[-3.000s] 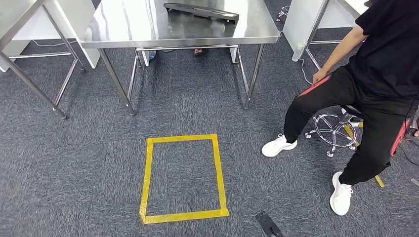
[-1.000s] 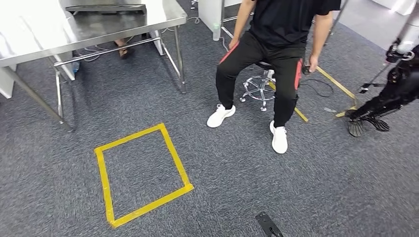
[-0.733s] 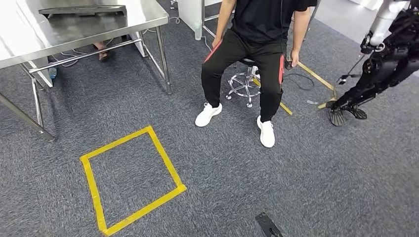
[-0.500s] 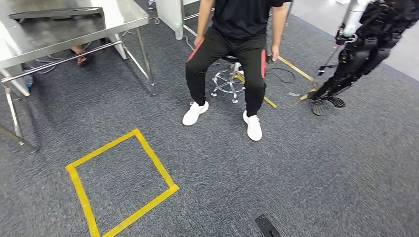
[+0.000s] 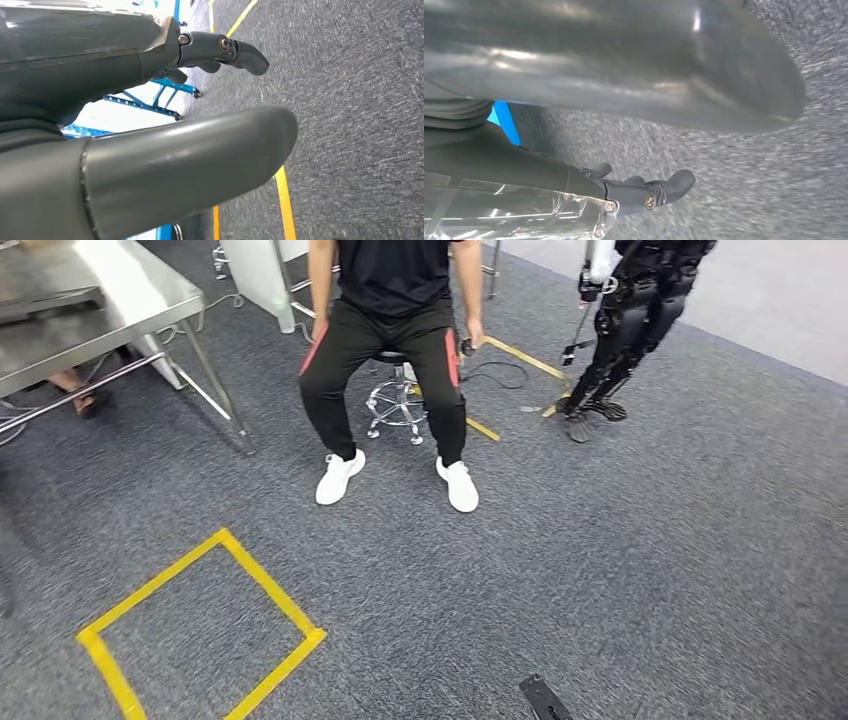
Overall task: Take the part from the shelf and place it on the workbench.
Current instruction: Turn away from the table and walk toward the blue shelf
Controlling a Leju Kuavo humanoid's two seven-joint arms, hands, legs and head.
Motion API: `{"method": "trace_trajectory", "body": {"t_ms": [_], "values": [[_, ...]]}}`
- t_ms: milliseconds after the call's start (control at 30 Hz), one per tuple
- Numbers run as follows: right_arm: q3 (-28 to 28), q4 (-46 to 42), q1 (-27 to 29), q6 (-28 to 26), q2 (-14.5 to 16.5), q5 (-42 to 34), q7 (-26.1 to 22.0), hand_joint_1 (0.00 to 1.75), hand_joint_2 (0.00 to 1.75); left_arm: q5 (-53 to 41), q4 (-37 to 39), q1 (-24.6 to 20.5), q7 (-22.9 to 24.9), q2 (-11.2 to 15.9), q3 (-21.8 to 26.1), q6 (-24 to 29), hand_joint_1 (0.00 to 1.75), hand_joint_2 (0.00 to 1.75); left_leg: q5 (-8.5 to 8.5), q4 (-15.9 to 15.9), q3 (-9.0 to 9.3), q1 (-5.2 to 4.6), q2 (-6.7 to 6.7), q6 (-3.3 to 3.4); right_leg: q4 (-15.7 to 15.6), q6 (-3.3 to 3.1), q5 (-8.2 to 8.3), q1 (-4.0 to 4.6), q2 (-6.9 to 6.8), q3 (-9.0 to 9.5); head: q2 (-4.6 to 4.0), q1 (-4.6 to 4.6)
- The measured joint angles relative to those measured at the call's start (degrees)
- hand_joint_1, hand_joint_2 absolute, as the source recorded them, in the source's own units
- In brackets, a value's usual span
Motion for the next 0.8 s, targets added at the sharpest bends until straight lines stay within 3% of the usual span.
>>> {"method": "trace_trajectory", "body": {"t_ms": [67, 133, 200, 267, 333, 400, 467, 500, 533, 567, 633, 700, 767, 800], "values": [[-0.06, 0.03, 0.27, -0.07, 0.15, -0.25, 0.11, 0.0, 0.0, -0.32, 0.0, 0.05, 0.0, 0.02, -0.05, -0.05, 0.0, 0.0, 3.73, -4.57, 1.86, 0.09, -0.61, 0.22, 0.19, 0.04, -0.01, 0.02, 1.58, 0.08, 0.0, -0.01], [-0.14, 0.04, 0.19, -0.08, 0.29, -0.31, 0.2, 0.0, 0.0, -0.63, 0.0, -0.01, -0.04, 0.15, -0.24, -0.2, 0.0, 0.0, 6.94, -11.29, 4.71, 0.34, -3.11, 0.46, 0.73, 0.23, -0.08, 0.23, 3.07, -0.22, 0.0, 0.04], [-0.2, 0.04, -0.02, -0.08, 0.33, -0.26, 0.25, 0.0, 0.0, -0.75, 0.0, -0.14, -0.11, 0.28, -0.48, -0.32, 0.0, 0.0, 7.51, -14.08, 5.77, 0.28, -4.54, 0.68, 1.1, 0.86, 0.04, 0.4, 4.34, -1.05, 0.0, 0.1], [-0.25, 0.07, 0.07, -0.08, 0.26, -0.21, 0.27, 0.0, 0.0, -0.76, 0.0, -0.31, -0.14, 0.29, -0.59, -0.34, 0.0, 0.0, 7.7, -14.5, 5.83, 0.0, -3.29, 1.35, 1.11, 1.69, 0.31, 0.29, 5.08, -1.94, 0.0, 0.09], [-0.28, 0.13, 0.23, -0.08, 0.26, -0.19, 0.31, 0.0, 0.0, -0.76, 0.0, -0.41, -0.14, 0.3, -0.68, -0.33, 0.0, 0.0, 8.14, -15.02, 5.9, 0.0, -1.77, 2.27, 2.9, 2.04, -0.7, 0.36, 2.65, -3.16, 0.01, 0.24], [-0.29, 0.17, -0.01, -0.08, 0.31, -0.17, 0.32, 0.0, 0.0, -0.76, 0.0, -0.29, -0.14, 0.33, -0.77, -0.31, 0.0, 0.0, 8.29, -15.23, 5.86, -0.09, 0.03, 2.76, 8.82, 1.87, -3.77, 0.4, -0.83, -5.97, 0.01, 0.48], [-0.31, 0.18, -0.21, -0.08, 0.28, -0.15, 0.27, 0.0, 0.0, -0.76, 0.01, -0.15, -0.14, 0.34, -0.79, -0.31, 0.0, 0.0, 8.27, -15.22, 5.76, -0.22, 1.93, 2.88, 15.44, 1.96, -6.41, 0.27, -1.89, -8.91, 0.0, 0.56], [-0.33, 0.19, -0.16, -0.09, 0.26, -0.15, 0.25, 0.0, 0.0, -0.77, 0.01, -0.15, -0.14, 0.33, -0.8, -0.31, 0.0, 0.0, 8.24, -15.21, 5.74, -0.22, 2.79, 2.86, 16.48, 2.3, -6.59, 0.19, -2.08, -9.14, 0.0, 0.56], [-0.36, 0.19, -0.08, -0.11, 0.24, -0.15, 0.25, 0.0, 0.0, -0.79, 0.02, -0.18, -0.14, 0.3, -0.82, -0.31, 0.0, 0.0, 8.21, -15.2, 5.76, -0.19, 3.57, 2.8, 15.34, 2.79, -5.96, 0.08, -2.35, -8.24, 0.0, 0.57], [-0.37, 0.2, -0.02, -0.16, 0.22, -0.15, 0.25, 0.0, 0.0, -0.83, 0.02, -0.2, -0.14, 0.25, -0.84, -0.31, 0.0, 0.0, 8.15, -15.2, 5.84, -0.15, 4.3, 2.69, 12.13, 3.29, -4.74, -0.03, -2.97, -6.28, 0.0, 0.57], [-0.38, 0.2, -0.14, -0.26, 0.23, -0.15, 0.22, 0.0, 0.0, -0.95, 0.02, -0.24, -0.15, 0.21, -0.85, -0.31, 0.0, 0.0, 7.89, -15.15, 6.14, -0.32, 5.63, 2.22, 4.44, 3.73, -2.4, 0.0, -5.71, -1.84, 0.01, 0.56], [-0.39, 0.2, -0.27, -0.31, 0.31, -0.13, 0.21, 0.0, 0.0, -1.08, 0.02, -0.33, -0.15, 0.25, -0.86, -0.28, 0.0, 0.0, 7.67, -15.16, 6.54, -0.61, 6.77, 1.52, 1.03, 3.1, -1.46, 0.32, -7.06, -0.05, 0.01, 0.46], [-0.4, 0.23, -0.1, -0.32, 0.36, -0.11, 0.21, 0.0, 0.0, -1.17, 0.02, -0.58, -0.14, 0.24, -0.87, -0.26, 0.0, 0.0, 7.53, -15.33, 6.97, -0.6, 7.8, 0.81, 0.9, 2.17, -1.21, 0.42, -5.8, -0.22, 0.01, 0.35], [-0.4, 0.25, 0.03, -0.32, 0.42, -0.11, 0.24, 0.0, 0.0, -1.2, 0.02, -0.72, -0.14, 0.22, -0.87, -0.26, 0.0, 0.0, 7.15, -15.12, 7.04, -0.43, 7.41, 0.43, 0.81, 1.76, -1.1, 0.19, -5.15, -0.26, 0.01, 0.31]]}}
